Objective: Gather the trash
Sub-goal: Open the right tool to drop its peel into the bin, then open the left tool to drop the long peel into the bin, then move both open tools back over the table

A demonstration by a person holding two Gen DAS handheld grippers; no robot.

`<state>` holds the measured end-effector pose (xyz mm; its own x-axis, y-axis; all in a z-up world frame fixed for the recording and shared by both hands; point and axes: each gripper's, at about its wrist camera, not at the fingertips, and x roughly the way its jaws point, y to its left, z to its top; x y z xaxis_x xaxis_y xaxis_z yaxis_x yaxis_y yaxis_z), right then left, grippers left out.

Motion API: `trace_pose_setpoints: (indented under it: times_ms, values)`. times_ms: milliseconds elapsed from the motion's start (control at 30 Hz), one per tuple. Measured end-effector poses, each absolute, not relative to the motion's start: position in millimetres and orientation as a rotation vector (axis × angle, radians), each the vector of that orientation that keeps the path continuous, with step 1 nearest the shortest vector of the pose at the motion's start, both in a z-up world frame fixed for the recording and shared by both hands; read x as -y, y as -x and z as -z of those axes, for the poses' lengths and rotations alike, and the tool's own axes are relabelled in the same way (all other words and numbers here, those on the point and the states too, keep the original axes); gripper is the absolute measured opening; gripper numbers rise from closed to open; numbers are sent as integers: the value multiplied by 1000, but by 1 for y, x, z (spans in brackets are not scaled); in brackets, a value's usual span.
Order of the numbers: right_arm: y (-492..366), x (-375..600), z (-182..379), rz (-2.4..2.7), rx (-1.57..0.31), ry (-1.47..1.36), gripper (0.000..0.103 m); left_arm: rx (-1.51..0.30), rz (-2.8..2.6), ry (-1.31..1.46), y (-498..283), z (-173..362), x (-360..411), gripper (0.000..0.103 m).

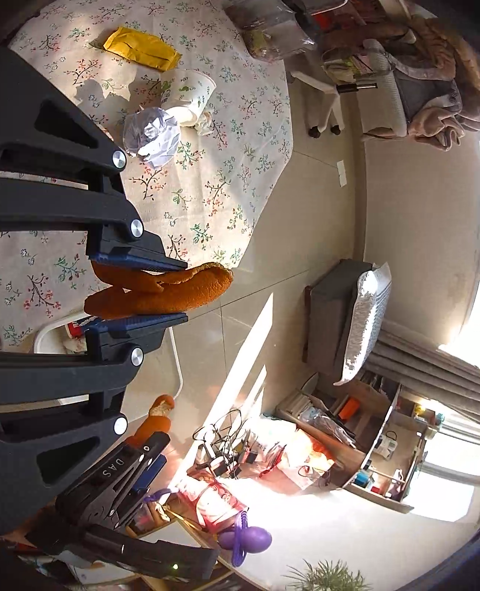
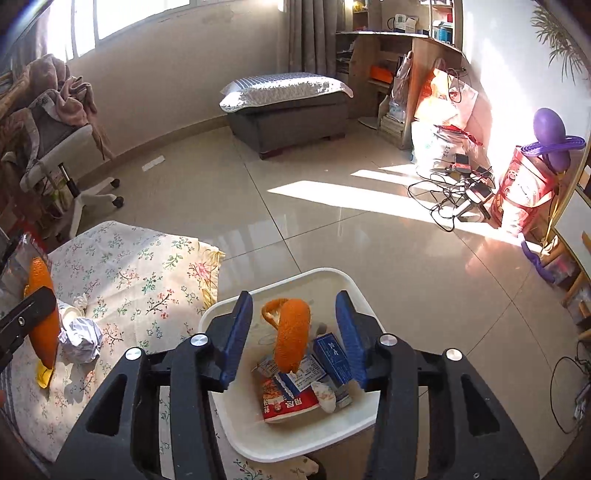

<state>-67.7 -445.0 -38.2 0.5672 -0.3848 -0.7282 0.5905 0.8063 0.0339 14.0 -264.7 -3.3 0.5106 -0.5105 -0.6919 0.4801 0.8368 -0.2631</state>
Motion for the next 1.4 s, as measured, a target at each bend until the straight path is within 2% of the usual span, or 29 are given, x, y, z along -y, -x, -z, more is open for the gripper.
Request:
trace_pose_setpoints:
  times_ms: [33, 167, 433, 500, 533, 567, 800, 933, 1000, 1067, 1400]
  values:
    - [74, 452, 38, 618, -770, -291, 74, -861, 612, 40, -13, 7, 274, 23]
    - [96, 480, 39, 718, -744, -346, 83, -907, 663, 35, -9, 21, 307, 23]
    - [115, 507, 43, 812, -734, -378, 85, -1006, 764, 78, -5, 41, 354, 23]
    - [118, 509, 41, 825, -719, -386, 86, -1015, 775, 83, -5, 43, 362, 33]
    - [120, 510, 40, 830, -712, -391, 87, -1016, 768, 84, -4, 44, 363, 51]
    - [121, 512, 39, 835, -707, -394, 88, -1012, 758, 87, -3, 44, 364, 62]
    - [115, 503, 40, 811, -712, -375, 89, -957, 694, 5, -4, 40, 355, 67]
    - [107, 485, 33, 804, -686, -323, 96, -893, 615, -54, -4, 34, 337, 77]
    - [102, 471, 30, 800, -673, -271, 96, -858, 580, -78, -6, 30, 326, 77]
    - [96, 459, 26, 787, -660, -237, 96, -835, 538, -92, -8, 27, 314, 83]
    - [53, 394, 21, 666, -675, -132, 96, -821, 397, -67, -31, 26, 242, 84]
